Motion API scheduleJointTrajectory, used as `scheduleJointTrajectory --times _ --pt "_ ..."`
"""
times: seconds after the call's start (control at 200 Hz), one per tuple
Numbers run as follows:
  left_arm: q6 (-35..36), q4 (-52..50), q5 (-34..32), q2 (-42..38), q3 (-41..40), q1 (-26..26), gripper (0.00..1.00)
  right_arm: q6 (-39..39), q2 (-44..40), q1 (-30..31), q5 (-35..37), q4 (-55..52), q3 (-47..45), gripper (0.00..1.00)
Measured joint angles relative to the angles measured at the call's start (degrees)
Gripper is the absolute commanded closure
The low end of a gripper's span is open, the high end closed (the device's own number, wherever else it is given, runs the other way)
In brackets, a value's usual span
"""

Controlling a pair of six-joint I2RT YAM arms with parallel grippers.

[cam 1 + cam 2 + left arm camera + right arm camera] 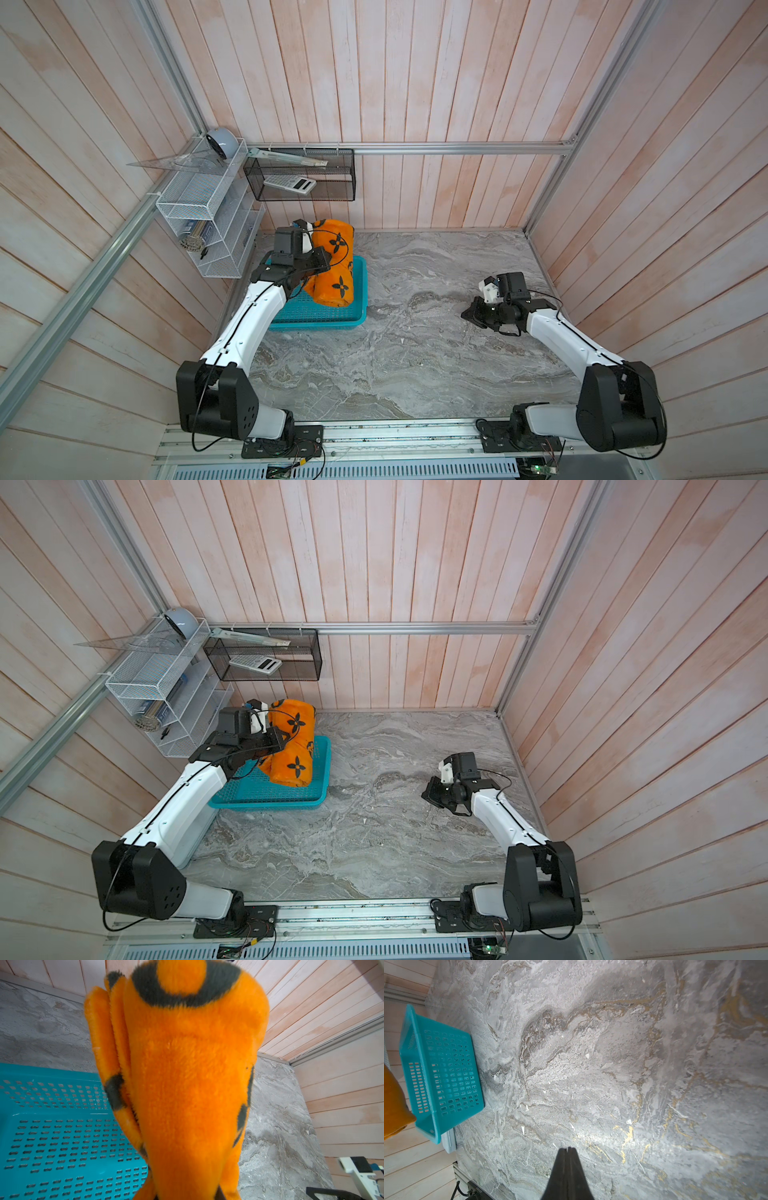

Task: Roll up the pillowcase
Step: Place the pillowcase in the bin, then move the bin to the center of the board.

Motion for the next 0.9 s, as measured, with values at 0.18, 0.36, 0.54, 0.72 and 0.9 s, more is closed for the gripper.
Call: scheduleJointTrajectory --times 0.18,0.36,0.54,0.72,0.9 --pt "-1.64 6.95 1.77 8.26 -6.27 0.33 1.0 0.0 0.22 0.28 -0.17 0.92 0.0 1.0" --pt "-7.08 16.96 2.56 12.35 -14.73 0.15 1.0 0.02 0.33 0.31 -0.17 1.25 -0.04 1.0" --pt "-13.07 26.64 1.29 17.59 -14.69 -6.47 1.0 0.04 1.66 0.31 -0.31 2.47 -0.04 1.0" --pt "-21.05 37.27 -0.83 27.58 -8.94 -17.59 1.0 -0.04 1.99 0.31 -0.11 2.43 -0.04 1.0" --pt "-27.06 43.47 -1.79 35.76 -1.25 -25.53 1.0 -0.7 1.9 0.04 0.9 1.31 -0.04 1.0"
